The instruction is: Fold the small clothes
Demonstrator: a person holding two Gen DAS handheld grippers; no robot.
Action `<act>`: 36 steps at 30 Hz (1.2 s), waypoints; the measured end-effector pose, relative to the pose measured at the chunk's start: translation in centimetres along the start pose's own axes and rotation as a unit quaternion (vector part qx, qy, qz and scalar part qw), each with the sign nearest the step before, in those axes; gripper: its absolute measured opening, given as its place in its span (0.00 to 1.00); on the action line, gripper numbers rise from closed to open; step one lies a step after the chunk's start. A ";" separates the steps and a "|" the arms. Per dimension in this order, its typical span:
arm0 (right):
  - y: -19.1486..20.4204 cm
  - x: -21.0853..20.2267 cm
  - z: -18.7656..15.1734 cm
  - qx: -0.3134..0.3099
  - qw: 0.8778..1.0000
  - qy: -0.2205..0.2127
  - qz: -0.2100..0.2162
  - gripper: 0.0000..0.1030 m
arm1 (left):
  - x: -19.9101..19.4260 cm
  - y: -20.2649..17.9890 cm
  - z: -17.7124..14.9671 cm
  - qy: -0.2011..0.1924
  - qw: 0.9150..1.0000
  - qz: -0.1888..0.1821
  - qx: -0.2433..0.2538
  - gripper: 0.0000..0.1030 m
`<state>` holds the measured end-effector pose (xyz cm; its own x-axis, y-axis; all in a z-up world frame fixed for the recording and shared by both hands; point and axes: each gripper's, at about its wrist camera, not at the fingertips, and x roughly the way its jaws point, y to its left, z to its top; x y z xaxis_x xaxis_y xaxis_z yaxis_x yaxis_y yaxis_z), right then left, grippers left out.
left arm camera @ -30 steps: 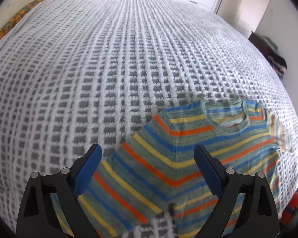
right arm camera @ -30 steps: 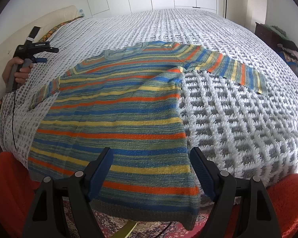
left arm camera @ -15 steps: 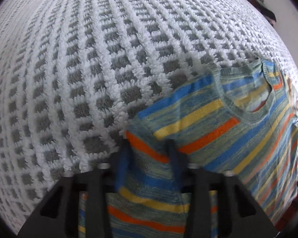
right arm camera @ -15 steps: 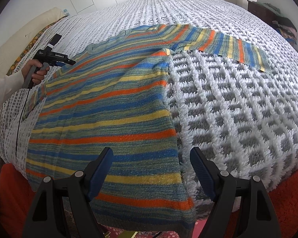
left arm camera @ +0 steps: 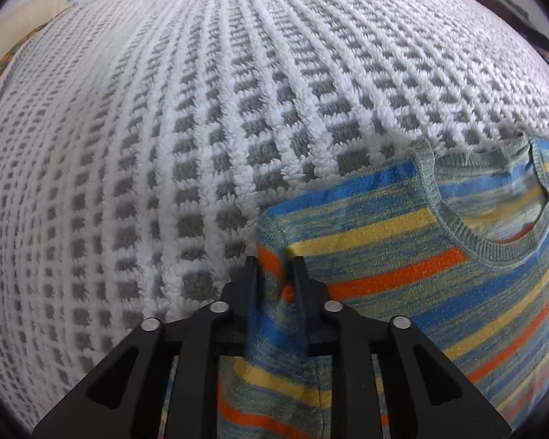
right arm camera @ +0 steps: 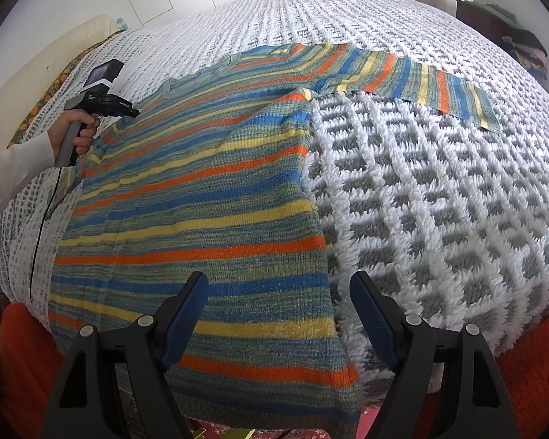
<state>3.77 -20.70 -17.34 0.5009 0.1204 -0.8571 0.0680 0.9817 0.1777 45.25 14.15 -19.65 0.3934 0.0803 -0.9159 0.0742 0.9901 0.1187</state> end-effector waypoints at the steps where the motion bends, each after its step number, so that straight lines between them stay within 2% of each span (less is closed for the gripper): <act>1: -0.2 -0.1 0.0 0.003 1.000 -0.002 0.001 0.77 | -1.3 0.7 -0.4 -0.010 1.000 0.005 -0.015 0.38; 3: -0.5 -0.4 0.1 0.010 1.000 -0.007 0.004 0.77 | -4.1 2.7 -2.1 -0.027 0.998 0.013 -0.049 0.46; 4: -0.7 -0.6 0.2 0.014 1.000 -0.012 0.006 0.77 | -5.6 3.6 -3.4 -0.033 0.997 0.009 -0.066 0.47; 5: -0.8 -0.9 0.3 0.017 1.000 -0.018 0.007 0.77 | -6.7 3.7 -4.2 -0.037 0.996 0.001 -0.082 0.48; 8: -0.8 -1.7 0.4 0.021 0.999 -0.035 0.009 0.77 | -10.9 4.0 -10.1 -0.049 0.993 -0.032 -0.107 0.56; 13: 0.3 -2.8 0.5 0.004 0.999 -0.048 0.008 0.77 | -15.7 -1.7 -19.4 -0.042 0.991 -0.092 -0.085 0.64; 16: 1.4 -3.1 1.1 -0.015 0.998 -0.056 0.017 0.78 | -16.5 -6.1 -23.3 -0.029 0.990 -0.119 -0.076 0.65; 19: 2.5 -3.3 1.5 -0.031 0.997 -0.068 0.029 0.78 | -17.0 -8.3 -26.3 -0.024 0.989 -0.125 -0.078 0.69; 22: 3.4 -2.9 1.0 -0.046 0.996 -0.068 0.027 0.78 | -16.1 -9.0 -27.5 -0.014 0.987 -0.135 -0.090 0.70; 28: 4.4 -2.7 -0.4 -0.075 0.995 -0.063 0.013 0.78 | -16.2 -9.2 -28.4 -0.029 0.991 -0.103 -0.081 0.70; 31: 4.2 -2.1 -0.7 -0.082 0.995 -0.059 0.012 0.81 | -15.8 -9.1 -28.9 -0.028 0.990 -0.105 -0.087 0.79; 32: 3.9 -1.5 -0.8 -0.079 0.996 -0.048 0.015 0.81 | -15.4 -9.2 -29.0 -0.022 0.991 -0.107 -0.083 0.83; 34: 3.1 -0.4 -1.0 -0.059 0.998 -0.024 0.020 0.81 | -14.7 -9.5 -29.1 -0.012 0.992 -0.100 -0.071 0.83; 36: 2.2 -0.5 -1.0 -0.038 0.999 -0.028 0.019 0.81 | -14.8 -9.8 -29.1 -0.017 0.994 -0.093 -0.063 0.83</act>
<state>2.81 -18.44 -17.05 0.5499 0.1518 -0.8213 -0.0170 0.9852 0.1708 12.01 6.57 -18.40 0.4145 -0.1062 -0.9038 0.0331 0.9943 -0.1017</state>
